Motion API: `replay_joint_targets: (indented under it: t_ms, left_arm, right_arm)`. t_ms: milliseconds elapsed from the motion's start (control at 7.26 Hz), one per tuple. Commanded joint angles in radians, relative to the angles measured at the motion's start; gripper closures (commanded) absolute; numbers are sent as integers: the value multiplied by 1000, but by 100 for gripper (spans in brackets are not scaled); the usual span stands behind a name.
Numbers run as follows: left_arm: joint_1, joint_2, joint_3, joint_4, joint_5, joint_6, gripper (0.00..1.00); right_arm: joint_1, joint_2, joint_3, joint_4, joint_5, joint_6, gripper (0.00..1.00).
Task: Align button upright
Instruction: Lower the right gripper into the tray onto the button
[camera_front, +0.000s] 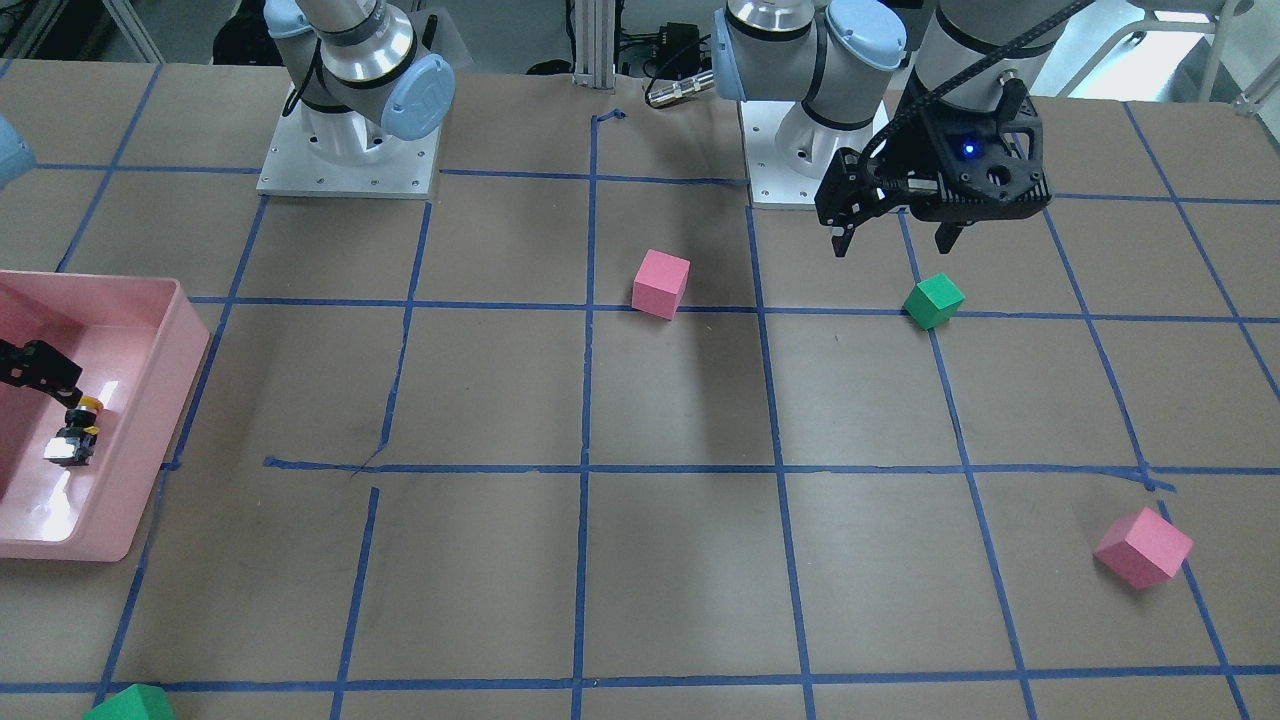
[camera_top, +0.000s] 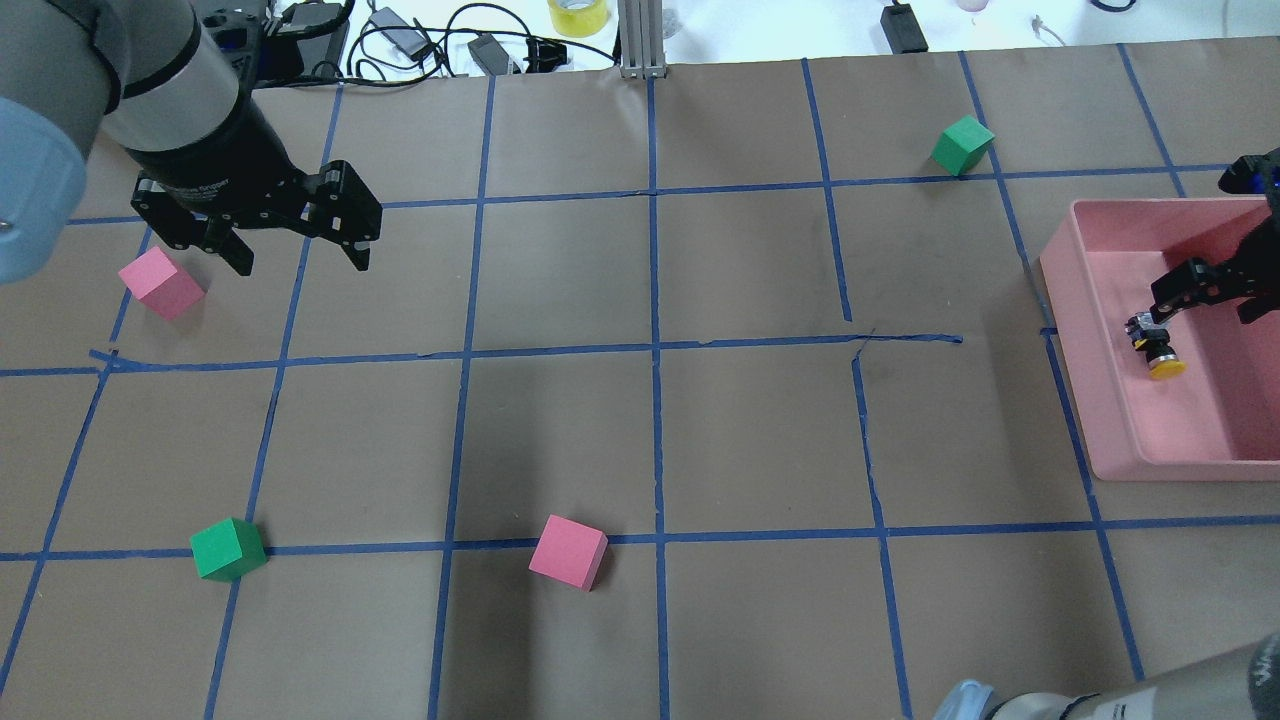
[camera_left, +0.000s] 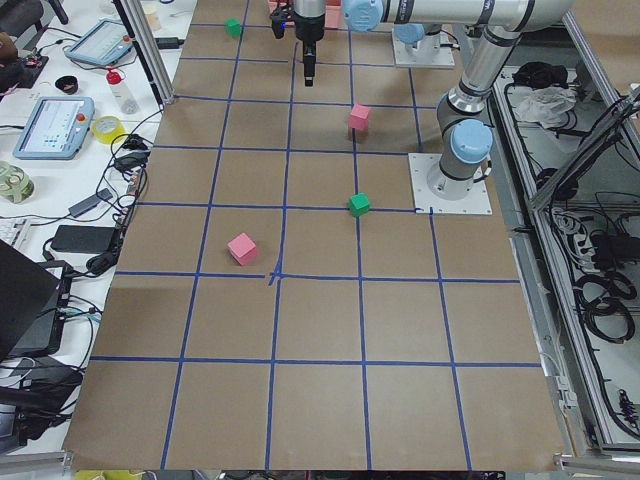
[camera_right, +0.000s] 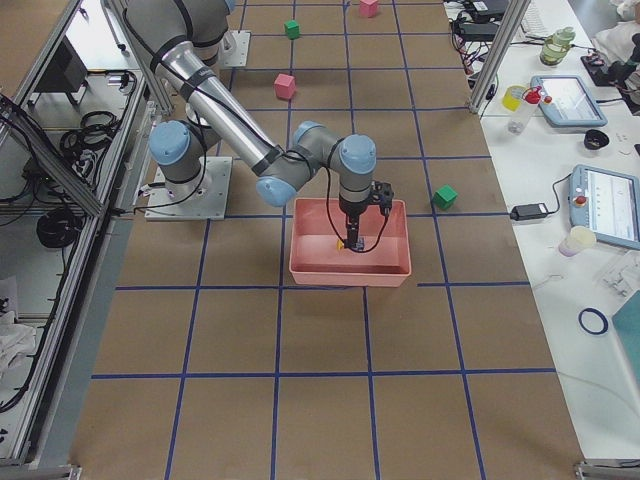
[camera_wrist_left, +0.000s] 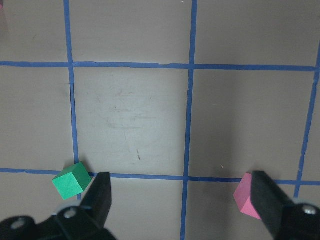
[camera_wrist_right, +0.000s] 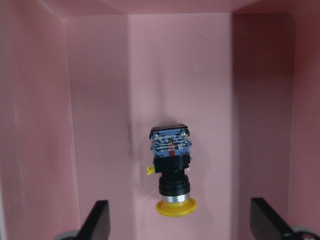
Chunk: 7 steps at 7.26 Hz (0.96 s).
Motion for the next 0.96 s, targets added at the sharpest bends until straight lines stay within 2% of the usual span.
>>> replay_joint_targets:
  t_ms: [0, 826]
  left_arm:
    - [0, 0, 0, 0, -1, 0, 0]
    - [0, -3, -2, 5, -1, 0, 0]
  right_arm:
    - [-1, 19, 1, 0, 3, 1, 0]
    - [-1, 75, 1, -66, 10, -25, 0]
